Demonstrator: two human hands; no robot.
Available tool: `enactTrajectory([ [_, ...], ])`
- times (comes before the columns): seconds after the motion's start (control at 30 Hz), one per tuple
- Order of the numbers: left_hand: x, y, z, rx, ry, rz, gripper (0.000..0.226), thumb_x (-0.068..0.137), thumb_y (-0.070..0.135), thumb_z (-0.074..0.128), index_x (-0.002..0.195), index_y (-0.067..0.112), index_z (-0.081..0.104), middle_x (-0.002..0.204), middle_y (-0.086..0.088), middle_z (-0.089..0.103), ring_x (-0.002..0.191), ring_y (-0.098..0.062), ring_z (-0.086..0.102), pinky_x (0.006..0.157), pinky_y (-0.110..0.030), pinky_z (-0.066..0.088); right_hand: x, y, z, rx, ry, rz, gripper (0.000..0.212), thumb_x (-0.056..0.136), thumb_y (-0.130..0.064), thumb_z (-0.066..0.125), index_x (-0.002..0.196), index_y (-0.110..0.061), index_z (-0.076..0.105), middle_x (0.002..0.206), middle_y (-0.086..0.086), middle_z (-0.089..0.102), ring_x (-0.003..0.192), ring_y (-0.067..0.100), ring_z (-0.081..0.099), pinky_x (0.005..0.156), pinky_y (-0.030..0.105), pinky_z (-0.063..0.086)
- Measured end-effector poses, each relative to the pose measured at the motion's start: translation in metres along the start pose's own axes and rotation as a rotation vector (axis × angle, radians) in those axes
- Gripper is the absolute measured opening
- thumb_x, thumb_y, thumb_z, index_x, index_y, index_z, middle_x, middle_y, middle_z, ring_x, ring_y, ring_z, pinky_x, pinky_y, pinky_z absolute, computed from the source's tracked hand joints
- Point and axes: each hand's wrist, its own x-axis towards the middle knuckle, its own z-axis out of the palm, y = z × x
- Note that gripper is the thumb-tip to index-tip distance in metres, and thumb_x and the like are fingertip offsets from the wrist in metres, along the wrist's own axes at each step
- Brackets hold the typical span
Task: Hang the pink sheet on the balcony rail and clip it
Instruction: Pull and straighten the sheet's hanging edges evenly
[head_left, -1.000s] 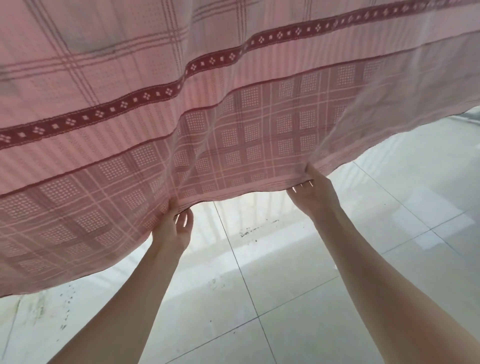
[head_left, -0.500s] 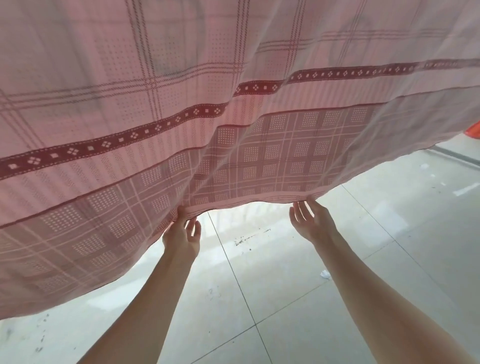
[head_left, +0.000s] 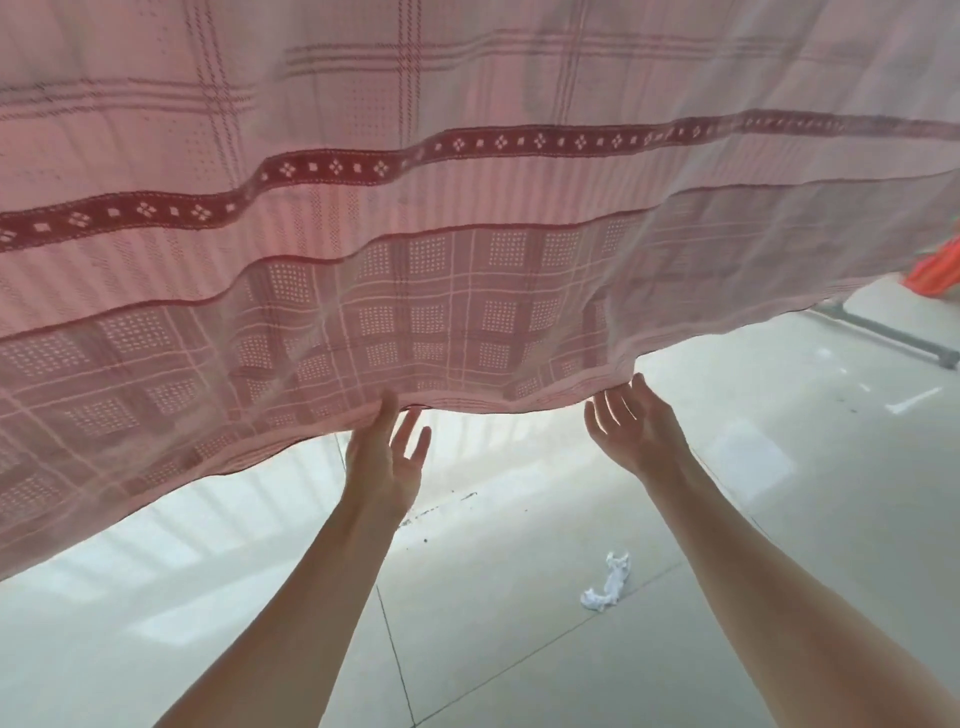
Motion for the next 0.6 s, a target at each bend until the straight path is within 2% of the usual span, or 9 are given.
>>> enactTrajectory([
  [0.1,0.006,-0.042,0.036,-0.054,0.029,-0.003,0.027,0.086,0.02,0.063,0.112,0.019,0.056,0.104,0.005,0.061,0.098,-0.013,0.059,0.08,-0.032,0.048,0.024,-0.027,-0.008,0.005,-0.07,0.044,0.012,0.089,-0.024,0.059,0.099,-0.017,0.061,0.091,-0.005,0.064,0.093,0.013,0.06,0.083,0.03,0.049],
  [0.17,0.013,-0.071,0.06,-0.068,0.063,0.007,0.017,0.087,0.022,0.061,0.103,0.017,0.058,0.099,0.004,0.059,0.092,-0.013,0.059,0.074,-0.029,0.048,0.043,-0.049,-0.016,-0.044,-0.127,0.089,0.012,0.089,-0.023,0.058,0.098,-0.016,0.061,0.091,-0.005,0.065,0.092,0.013,0.06,0.078,0.03,0.049],
  [0.3,0.019,-0.118,0.096,-0.093,0.127,0.062,0.002,0.09,0.02,0.058,0.091,0.018,0.059,0.09,0.004,0.055,0.077,-0.012,0.053,0.068,-0.023,0.045,0.077,-0.085,-0.032,-0.095,-0.204,0.197,0.009,0.091,-0.022,0.056,0.089,-0.014,0.057,0.097,0.0,0.066,0.092,0.015,0.061,0.077,0.03,0.049],
  [0.43,0.019,-0.144,0.119,-0.141,0.147,0.14,0.008,0.089,0.012,0.053,0.082,0.015,0.055,0.089,0.001,0.055,0.077,-0.014,0.053,0.076,-0.026,0.045,0.111,-0.115,-0.042,-0.161,-0.252,0.194,0.022,0.091,-0.029,0.057,0.106,-0.013,0.055,0.108,0.005,0.063,0.1,0.02,0.06,0.077,0.033,0.05],
  [0.53,0.023,-0.154,0.135,-0.157,0.142,0.243,0.007,0.09,0.011,0.051,0.084,0.013,0.053,0.094,0.001,0.056,0.085,-0.013,0.056,0.084,-0.028,0.047,0.137,-0.138,-0.046,-0.102,-0.266,0.148,0.027,0.09,-0.028,0.059,0.112,-0.013,0.055,0.112,0.004,0.059,0.109,0.022,0.057,0.083,0.036,0.05],
  [0.6,0.028,-0.158,0.141,-0.199,0.14,0.29,0.004,0.092,0.011,0.05,0.089,0.012,0.052,0.098,0.0,0.057,0.089,-0.014,0.059,0.084,-0.029,0.049,0.151,-0.153,-0.048,-0.043,-0.258,0.151,0.034,0.089,-0.028,0.06,0.119,-0.013,0.054,0.111,0.003,0.058,0.111,0.022,0.056,0.089,0.037,0.048],
])
